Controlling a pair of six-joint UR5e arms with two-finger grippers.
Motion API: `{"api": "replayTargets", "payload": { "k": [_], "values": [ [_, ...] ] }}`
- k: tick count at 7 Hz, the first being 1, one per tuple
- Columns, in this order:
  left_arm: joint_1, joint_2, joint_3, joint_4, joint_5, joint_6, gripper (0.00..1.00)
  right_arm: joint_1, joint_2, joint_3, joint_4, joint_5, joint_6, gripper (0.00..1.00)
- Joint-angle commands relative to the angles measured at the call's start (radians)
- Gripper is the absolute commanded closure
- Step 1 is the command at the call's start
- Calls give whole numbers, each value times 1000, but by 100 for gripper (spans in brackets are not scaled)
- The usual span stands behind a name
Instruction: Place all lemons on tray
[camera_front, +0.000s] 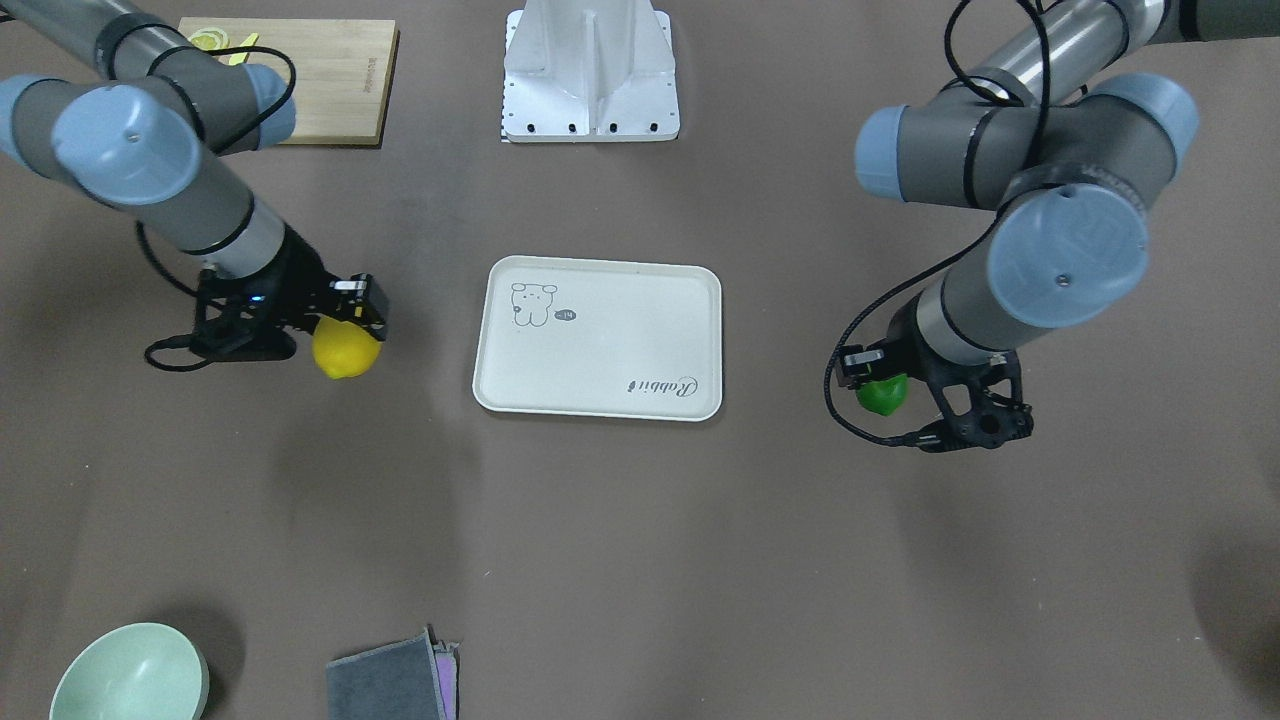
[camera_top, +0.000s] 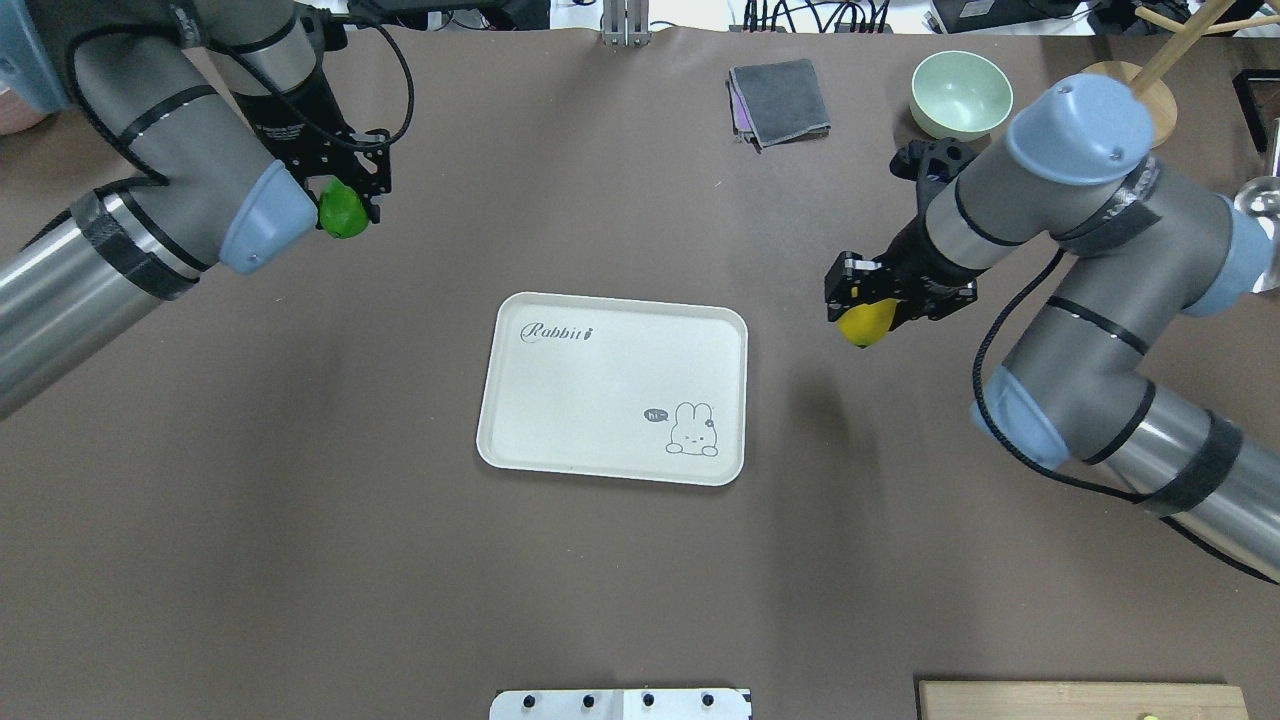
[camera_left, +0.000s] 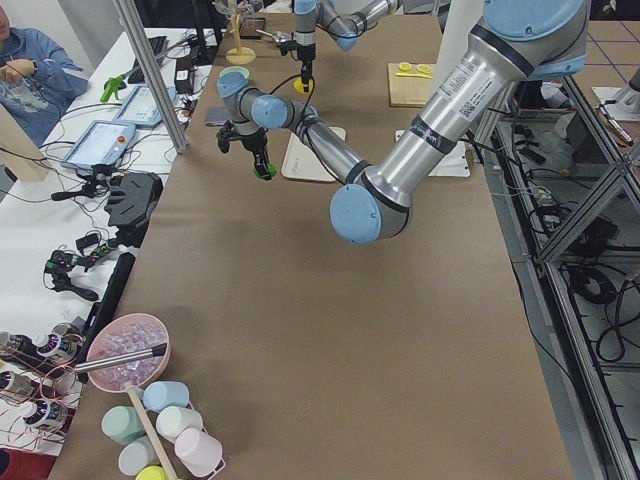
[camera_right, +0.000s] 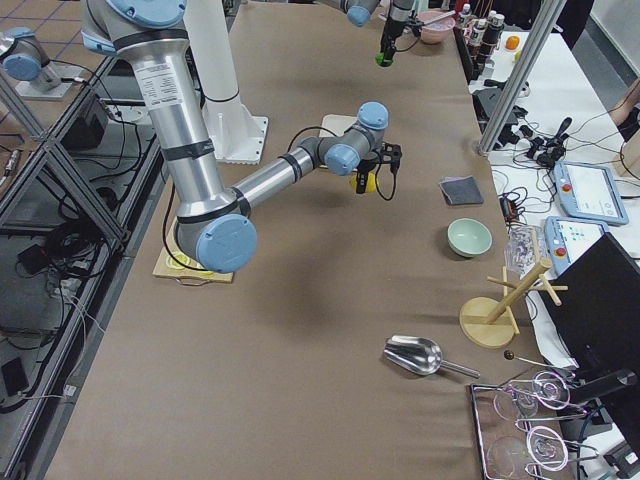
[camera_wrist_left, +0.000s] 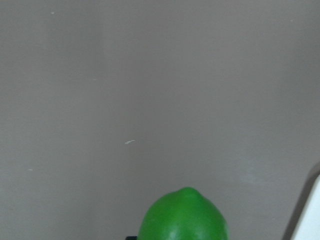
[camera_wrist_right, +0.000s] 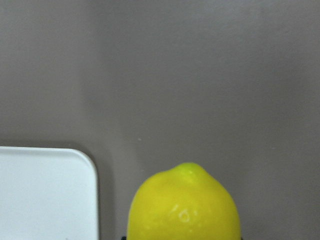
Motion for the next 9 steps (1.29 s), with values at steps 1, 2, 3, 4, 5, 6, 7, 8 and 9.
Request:
{"api": "replayTargets", "payload": {
  "k": [1, 2, 3, 4, 5, 6, 7, 8, 9],
  "values": [
    [89, -71, 10, -18, 13, -110, 100, -156, 177, -117, 9, -141, 104, 100],
    [131, -111, 16, -16, 20, -164, 100, -169, 256, -200, 13, -151, 118, 100],
    [149, -117, 18, -24, 21, -181, 100, -195, 260, -207, 13, -156, 117, 100],
    [169, -139, 45, -57, 23, -188, 100, -200, 255, -207, 13, -156, 116, 100],
    [180, -143, 48, -62, 23, -198, 100, -200, 249, -207, 11, -156, 115, 76],
    [182, -137, 62, -87, 23, -198, 100, -202, 246, -209, 13, -156, 118, 1],
    [183, -134, 65, -110, 23, -205, 100, -199, 240, -209, 11, -156, 117, 0],
    [196, -127, 67, -116, 24, -205, 100, -177, 240, -206, 10, -150, 116, 0],
    [212, -111, 70, -152, 26, -229, 100, -118, 217, -185, 2, -118, 112, 0]
  ]
}}
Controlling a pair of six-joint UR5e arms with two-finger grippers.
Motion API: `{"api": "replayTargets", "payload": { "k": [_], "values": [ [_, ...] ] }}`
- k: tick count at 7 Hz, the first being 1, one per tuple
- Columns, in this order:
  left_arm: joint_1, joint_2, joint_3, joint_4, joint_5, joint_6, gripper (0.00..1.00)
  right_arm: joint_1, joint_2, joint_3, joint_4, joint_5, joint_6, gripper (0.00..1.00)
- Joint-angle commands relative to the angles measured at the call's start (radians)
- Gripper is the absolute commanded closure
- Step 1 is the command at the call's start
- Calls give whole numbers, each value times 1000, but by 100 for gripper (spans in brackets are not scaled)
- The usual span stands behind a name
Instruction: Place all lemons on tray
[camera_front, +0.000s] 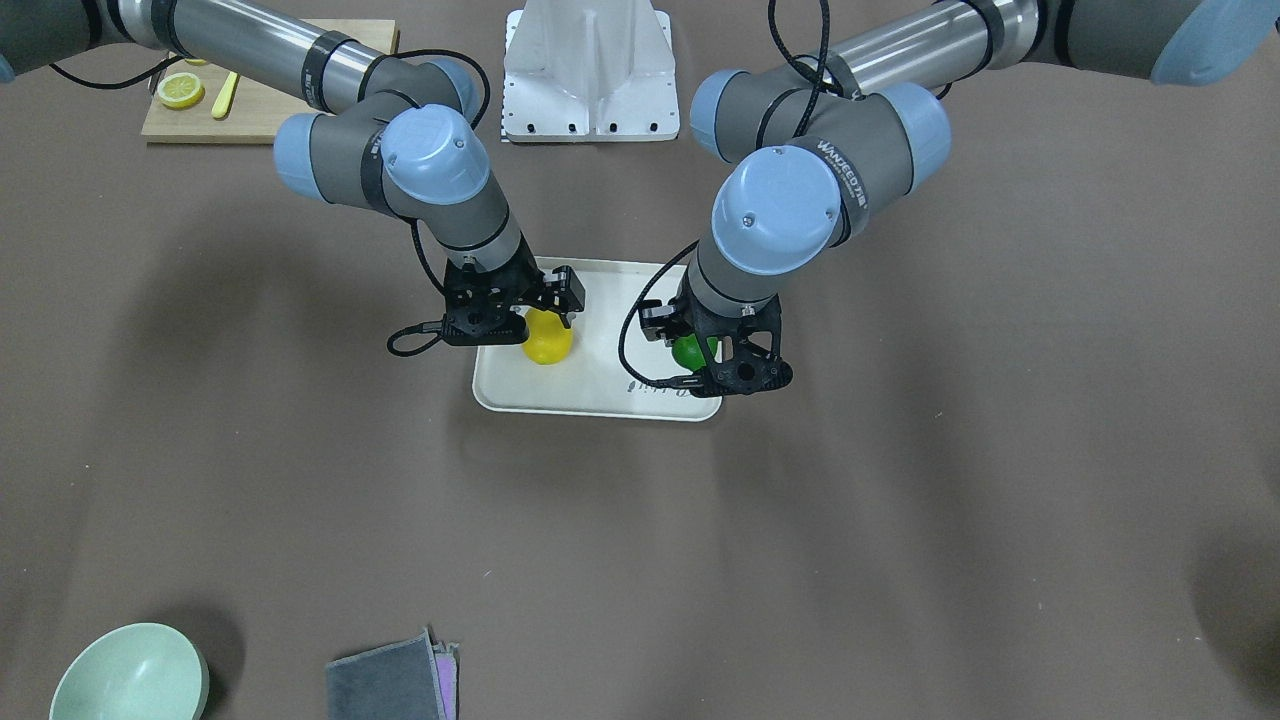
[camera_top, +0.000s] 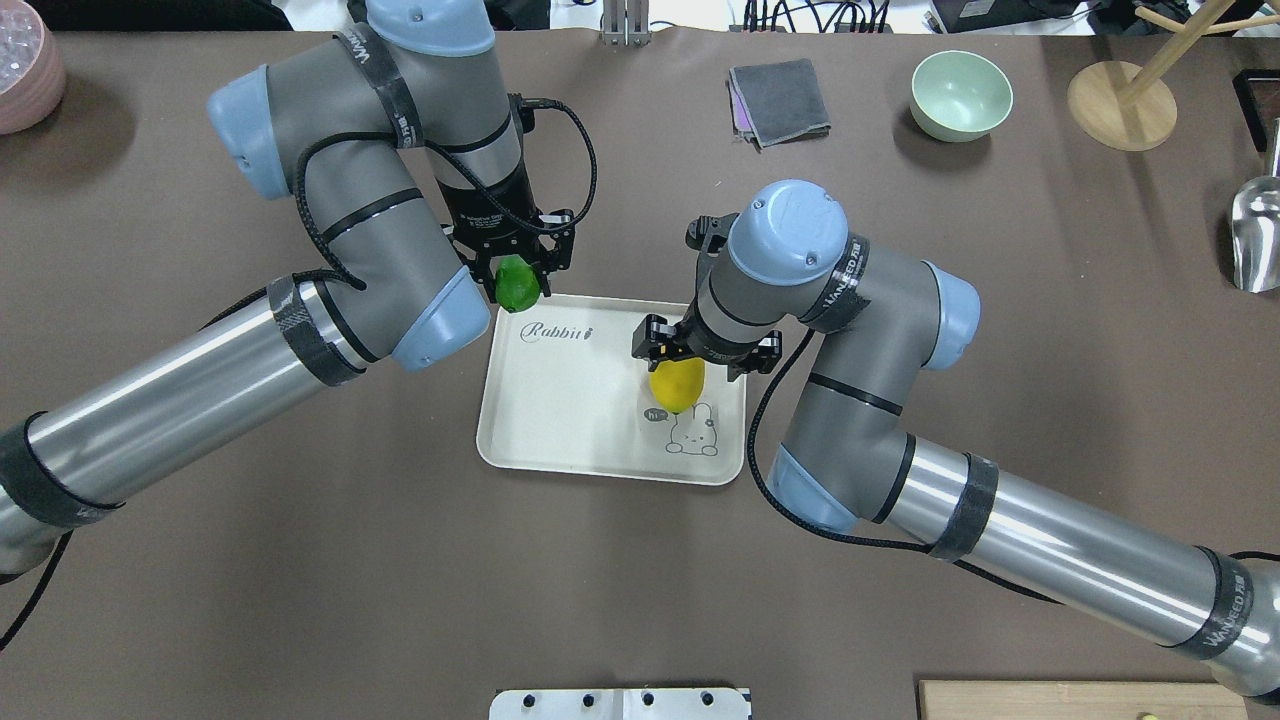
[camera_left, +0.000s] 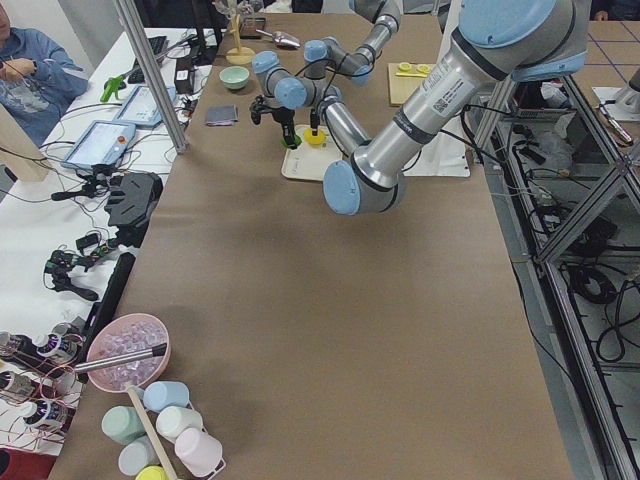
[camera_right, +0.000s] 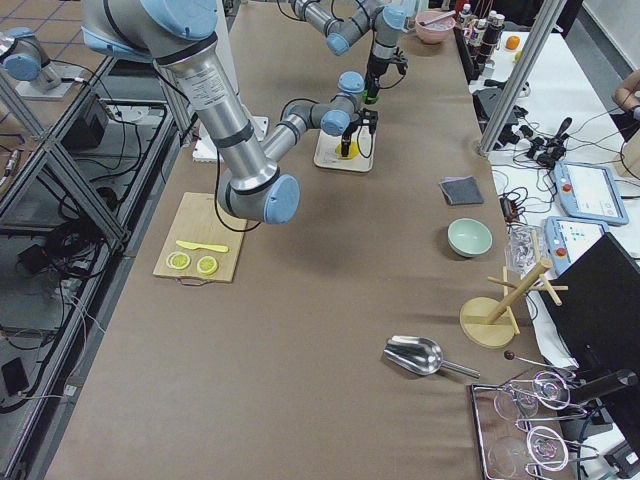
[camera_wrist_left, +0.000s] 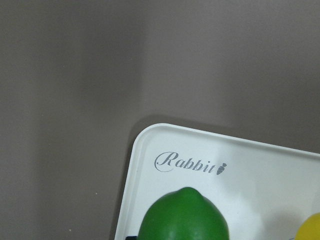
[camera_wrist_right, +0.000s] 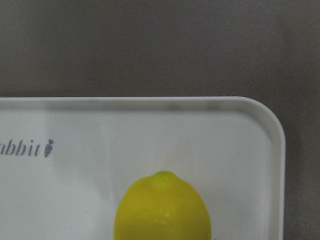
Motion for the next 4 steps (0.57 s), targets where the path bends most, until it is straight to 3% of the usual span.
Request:
{"api": "replayTargets", "payload": {
  "k": [1, 3, 4],
  "values": [
    [56, 37, 16, -120, 59, -81, 100, 114, -111, 93, -6, 62, -14, 0],
    [89, 31, 73, -200, 94, -137, 100, 254, -319, 248, -9, 130, -124, 0],
    [89, 34, 73, -200, 94, -139, 54, 320, -383, 265, -9, 164, -167, 0]
  ]
}}
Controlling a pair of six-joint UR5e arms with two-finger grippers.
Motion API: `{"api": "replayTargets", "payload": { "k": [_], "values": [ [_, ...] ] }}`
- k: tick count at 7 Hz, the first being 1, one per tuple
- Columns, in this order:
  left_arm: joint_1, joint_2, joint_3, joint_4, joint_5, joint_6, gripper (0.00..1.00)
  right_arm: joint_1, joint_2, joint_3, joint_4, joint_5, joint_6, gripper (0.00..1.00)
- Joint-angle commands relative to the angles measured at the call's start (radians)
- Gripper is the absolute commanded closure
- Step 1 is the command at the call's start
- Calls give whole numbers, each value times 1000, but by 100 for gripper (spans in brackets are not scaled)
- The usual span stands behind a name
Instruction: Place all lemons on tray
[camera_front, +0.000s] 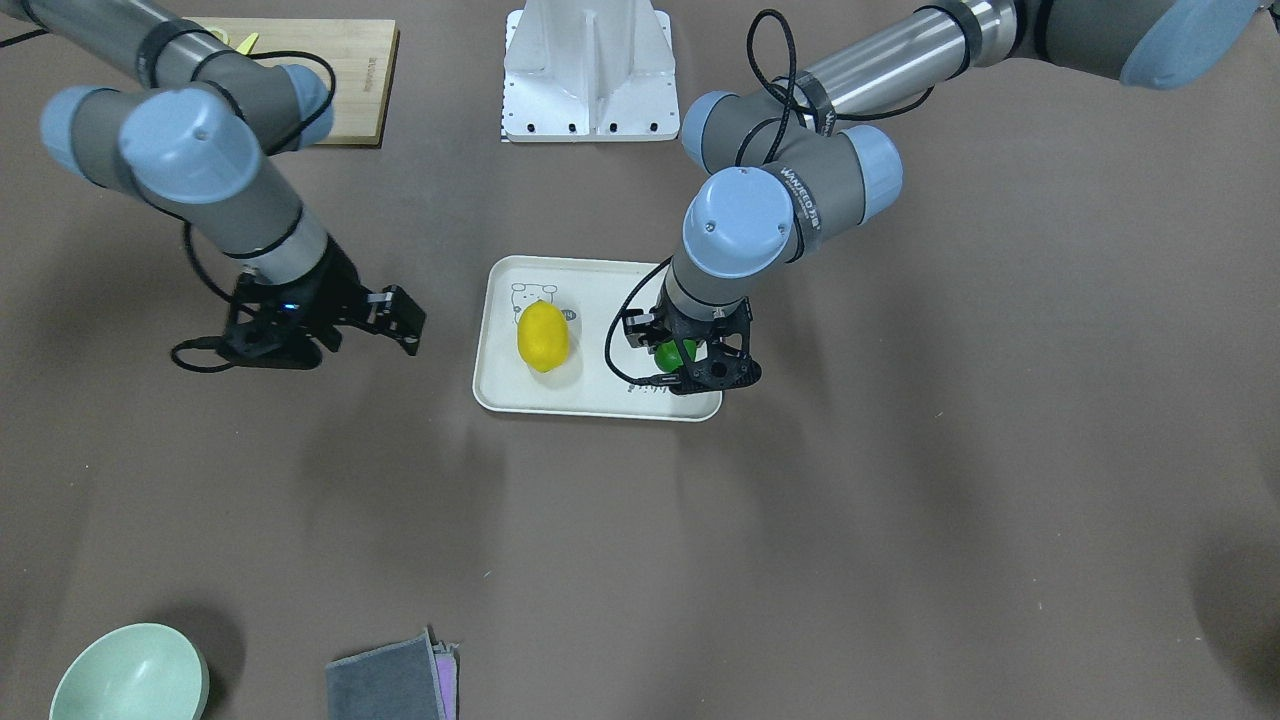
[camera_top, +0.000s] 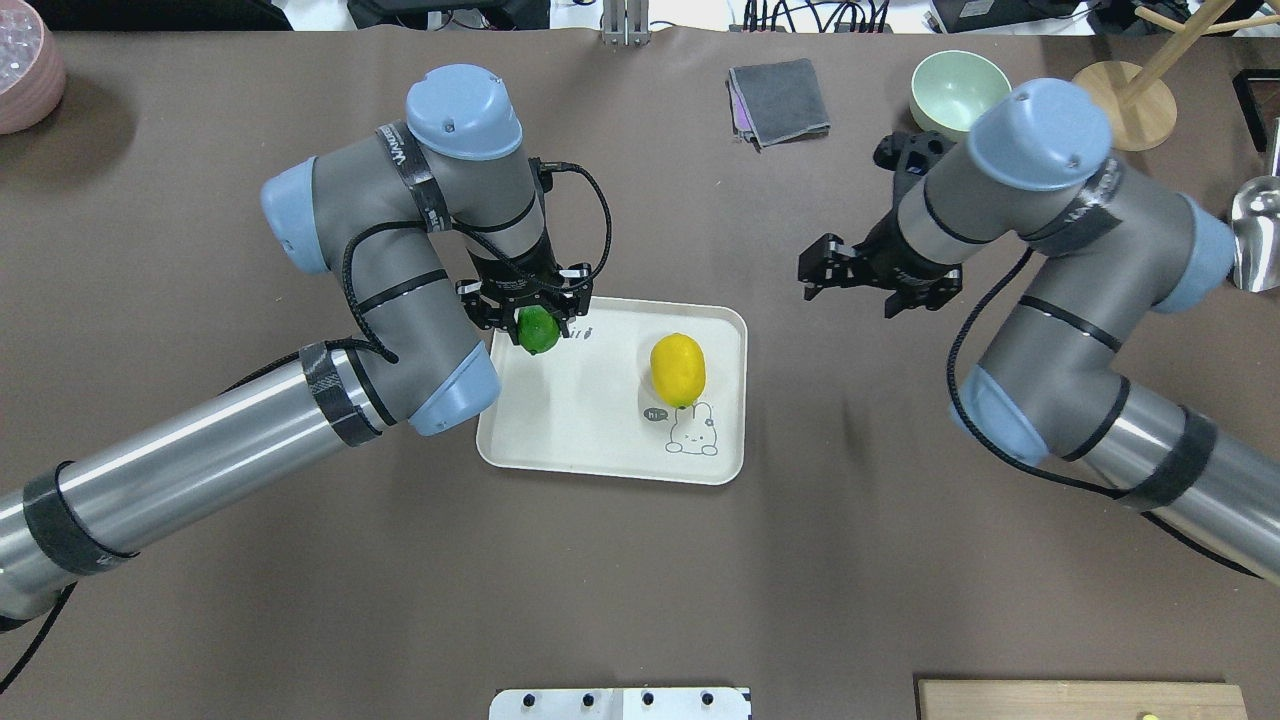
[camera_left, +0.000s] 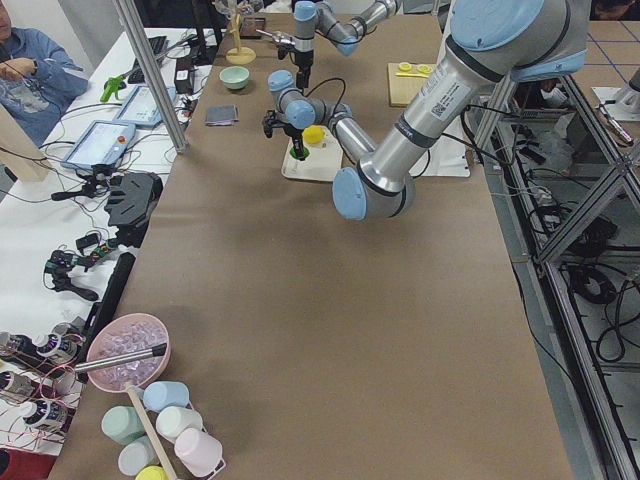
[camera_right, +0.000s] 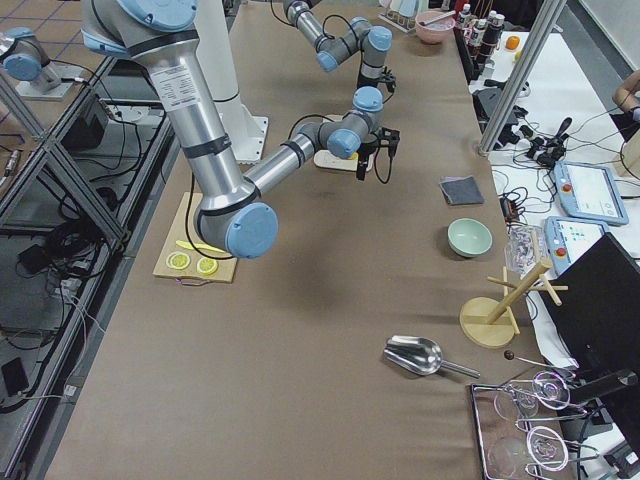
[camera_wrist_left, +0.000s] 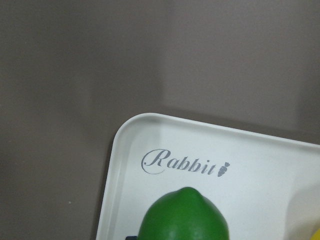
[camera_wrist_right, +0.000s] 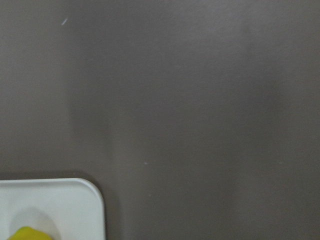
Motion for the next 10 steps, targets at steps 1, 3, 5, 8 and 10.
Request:
{"api": "replayTargets", "payload": {
  "k": [1, 3, 5, 8, 10],
  "values": [
    [7, 3, 9, -12, 6, -14, 5, 134, -137, 44, -1, 46, -138, 0],
    [6, 0, -1, -15, 4, -88, 2, 279, -258, 67, -3, 100, -358, 0],
    [-56, 43, -81, 27, -34, -77, 2, 427, -335, 52, -83, 122, -684, 0],
    [-322, 322, -232, 116, -118, 358, 3, 631, -266, 57, -413, 130, -1060, 0],
    [-478, 461, -231, 179, -147, 646, 2, 756, -298, -19, -432, 128, -1171, 0]
  ]
}}
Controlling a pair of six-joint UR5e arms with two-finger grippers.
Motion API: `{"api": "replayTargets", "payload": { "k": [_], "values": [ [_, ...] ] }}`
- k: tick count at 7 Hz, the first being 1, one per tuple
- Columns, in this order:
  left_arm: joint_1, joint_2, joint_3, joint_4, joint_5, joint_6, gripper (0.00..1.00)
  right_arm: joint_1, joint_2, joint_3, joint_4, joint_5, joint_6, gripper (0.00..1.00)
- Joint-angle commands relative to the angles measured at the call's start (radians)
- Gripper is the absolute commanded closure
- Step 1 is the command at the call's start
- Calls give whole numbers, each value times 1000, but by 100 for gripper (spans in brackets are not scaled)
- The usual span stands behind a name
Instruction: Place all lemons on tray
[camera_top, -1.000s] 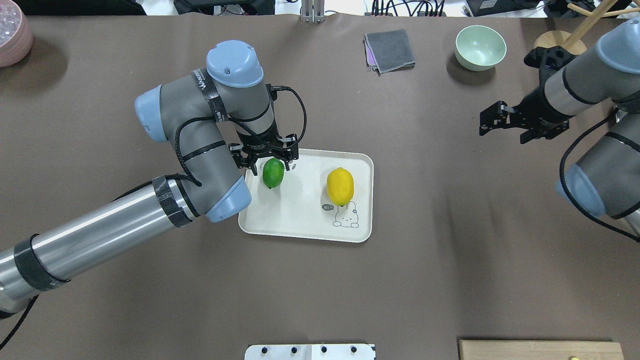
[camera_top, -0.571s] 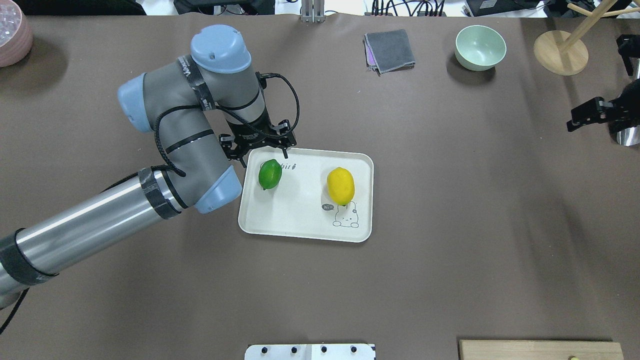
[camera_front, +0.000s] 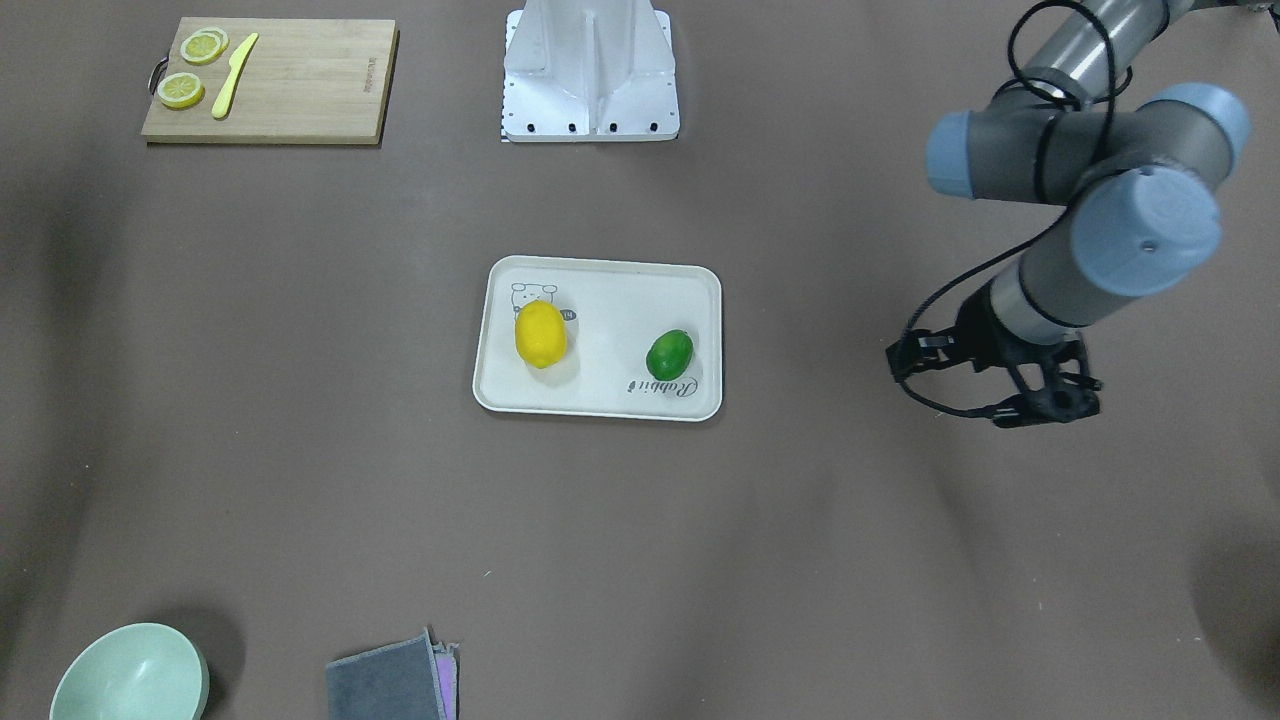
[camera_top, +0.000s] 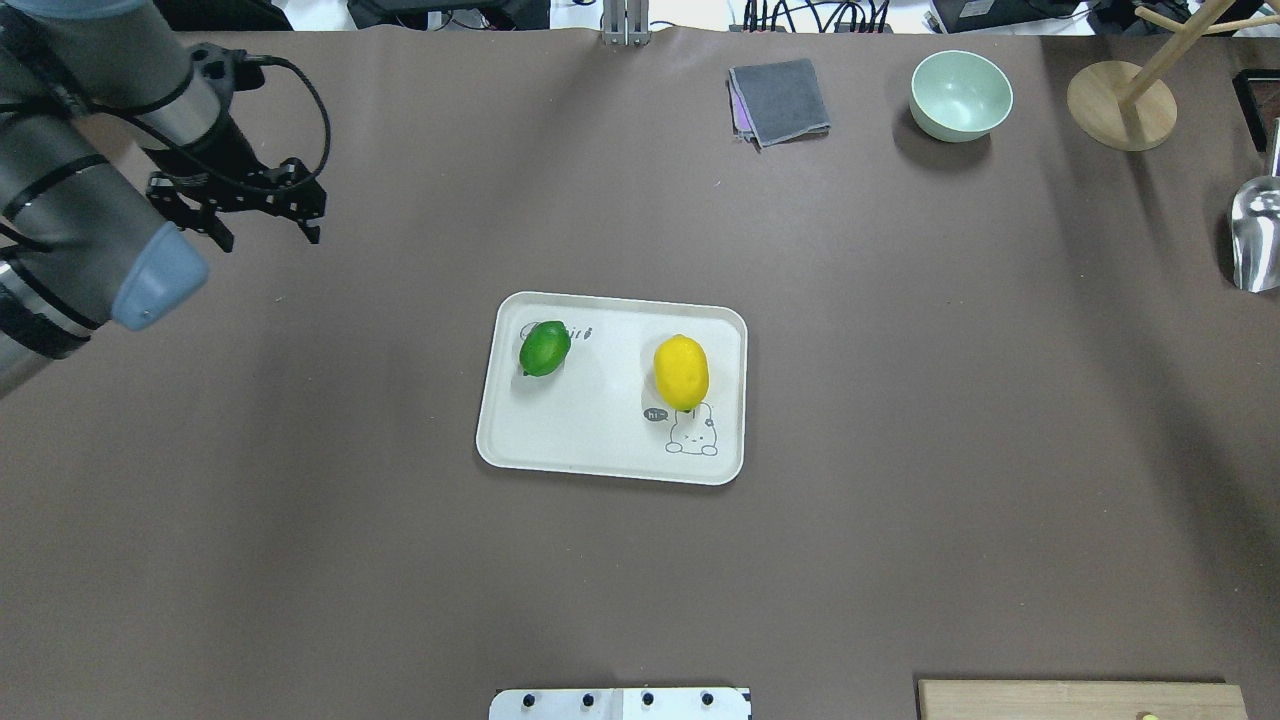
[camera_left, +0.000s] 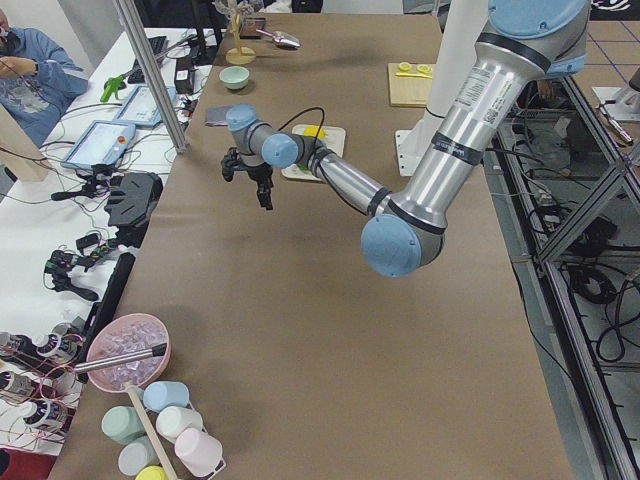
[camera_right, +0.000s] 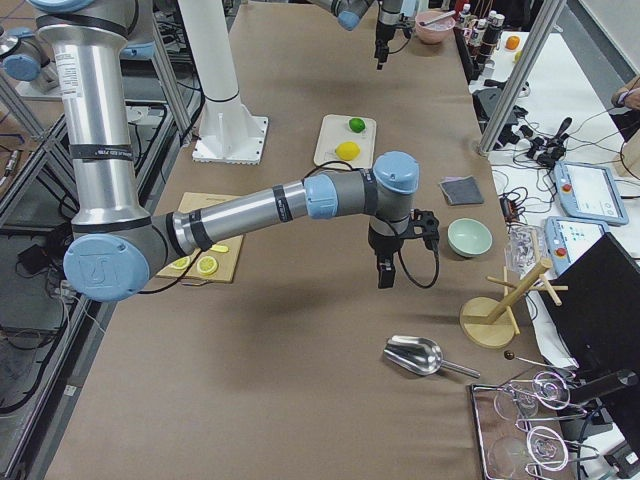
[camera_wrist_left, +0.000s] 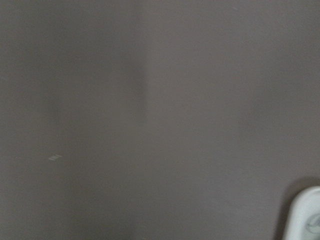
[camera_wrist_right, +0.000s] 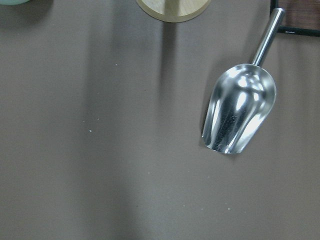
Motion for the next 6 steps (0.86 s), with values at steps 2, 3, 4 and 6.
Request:
{"api": "replayTargets", "payload": {
  "k": [2, 3, 4, 6],
  "values": [
    [-266, 148, 44, 172, -19, 502, 2, 132, -32, -142, -12, 0, -223, 0],
    [-370, 156, 103, 186, -21, 604, 2, 133, -32, -139, -12, 0, -222, 0],
    [-439, 188, 128, 197, -21, 732, 2, 135, -35, -138, -12, -2, -209, 0],
    [-521, 335, 109, 186, -18, 903, 2, 135, -42, -135, -12, -2, -209, 0]
  ]
}}
